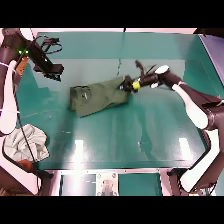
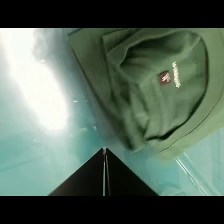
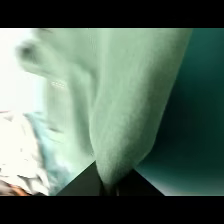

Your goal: Fold the shirts.

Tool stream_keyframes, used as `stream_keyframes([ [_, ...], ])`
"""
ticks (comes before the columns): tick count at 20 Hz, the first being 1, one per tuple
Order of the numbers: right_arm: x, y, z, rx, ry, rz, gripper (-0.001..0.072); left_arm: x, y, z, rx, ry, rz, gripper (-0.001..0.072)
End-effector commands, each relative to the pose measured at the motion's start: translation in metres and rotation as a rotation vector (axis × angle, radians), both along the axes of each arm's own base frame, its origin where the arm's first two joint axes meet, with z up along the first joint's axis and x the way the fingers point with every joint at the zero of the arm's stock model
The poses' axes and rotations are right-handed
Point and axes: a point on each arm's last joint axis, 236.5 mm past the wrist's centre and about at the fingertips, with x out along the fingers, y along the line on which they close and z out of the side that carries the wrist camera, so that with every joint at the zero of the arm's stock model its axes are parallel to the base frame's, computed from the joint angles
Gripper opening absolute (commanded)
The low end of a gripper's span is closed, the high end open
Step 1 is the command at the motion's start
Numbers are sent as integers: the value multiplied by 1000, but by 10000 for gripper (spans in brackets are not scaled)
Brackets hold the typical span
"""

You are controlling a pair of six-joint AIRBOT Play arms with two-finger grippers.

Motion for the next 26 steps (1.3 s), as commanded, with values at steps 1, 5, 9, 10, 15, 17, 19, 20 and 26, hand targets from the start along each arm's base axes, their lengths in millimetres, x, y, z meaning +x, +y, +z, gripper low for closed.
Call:
stream_keyframes([
  [1,17,-35,102,-19,-171,-20,12,-2,0,-2,0,10,-3,20],
  [5,18,-174,179,-279,-260,-285,12,-3,-1,-2,-4,11,-4,19],
  [9,-16,-329,206,-492,-211,-625,12,-3,-7,0,-29,10,-8,20],
  [10,-26,-366,206,-528,-181,-712,12,-2,-9,0,-39,10,-10,20],
  [15,-93,-509,189,-634,1,-1060,12,-3,-12,1,-52,10,-13,20],
  [17,-125,-541,180,-683,82,-1128,12,-3,-12,1,-53,10,-13,20],
  [19,-162,-563,168,-753,196,-1171,12,-3,-12,1,-53,10,-13,20],
  [20,-182,-571,162,-794,264,-1184,12,-3,-13,1,-56,10,-13,19],
  [26,-254,-572,134,-916,572,-1146,12,-4,-20,3,-88,11,-20,20],
])
